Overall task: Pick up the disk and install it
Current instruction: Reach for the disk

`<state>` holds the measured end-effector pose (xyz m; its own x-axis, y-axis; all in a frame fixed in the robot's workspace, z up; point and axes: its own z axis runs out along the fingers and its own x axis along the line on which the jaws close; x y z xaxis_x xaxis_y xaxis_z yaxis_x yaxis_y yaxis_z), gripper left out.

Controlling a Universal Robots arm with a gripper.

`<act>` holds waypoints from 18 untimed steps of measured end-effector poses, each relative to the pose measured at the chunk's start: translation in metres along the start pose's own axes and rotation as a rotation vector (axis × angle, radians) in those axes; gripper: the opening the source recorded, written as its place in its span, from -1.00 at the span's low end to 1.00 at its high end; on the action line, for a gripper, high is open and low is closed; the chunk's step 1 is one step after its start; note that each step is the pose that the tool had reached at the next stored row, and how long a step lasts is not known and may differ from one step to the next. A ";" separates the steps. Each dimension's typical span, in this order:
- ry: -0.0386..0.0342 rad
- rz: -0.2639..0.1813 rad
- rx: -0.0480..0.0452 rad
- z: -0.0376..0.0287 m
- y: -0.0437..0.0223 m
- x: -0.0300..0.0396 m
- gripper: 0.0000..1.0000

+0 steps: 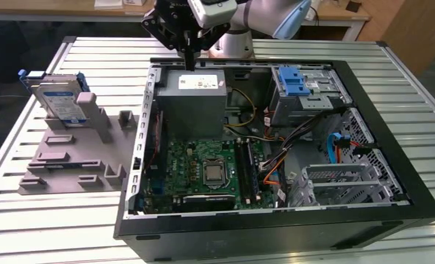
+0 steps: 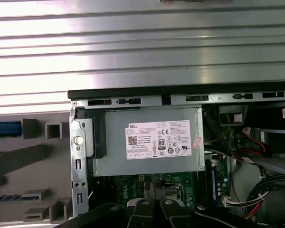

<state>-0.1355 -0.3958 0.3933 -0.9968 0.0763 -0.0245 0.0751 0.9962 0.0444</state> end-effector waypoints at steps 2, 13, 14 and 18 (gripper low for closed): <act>0.0000 0.000 0.0000 0.0000 0.0012 0.0014 -0.79; 0.0000 0.000 0.0000 0.0001 0.0054 0.0099 -0.79; 0.0000 0.000 0.0000 0.0001 0.0057 0.0107 -0.79; 0.0001 0.000 0.0001 0.0001 0.0067 0.0136 -0.79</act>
<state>-0.1486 -0.3881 0.3931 -0.9968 0.0762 -0.0244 0.0750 0.9962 0.0443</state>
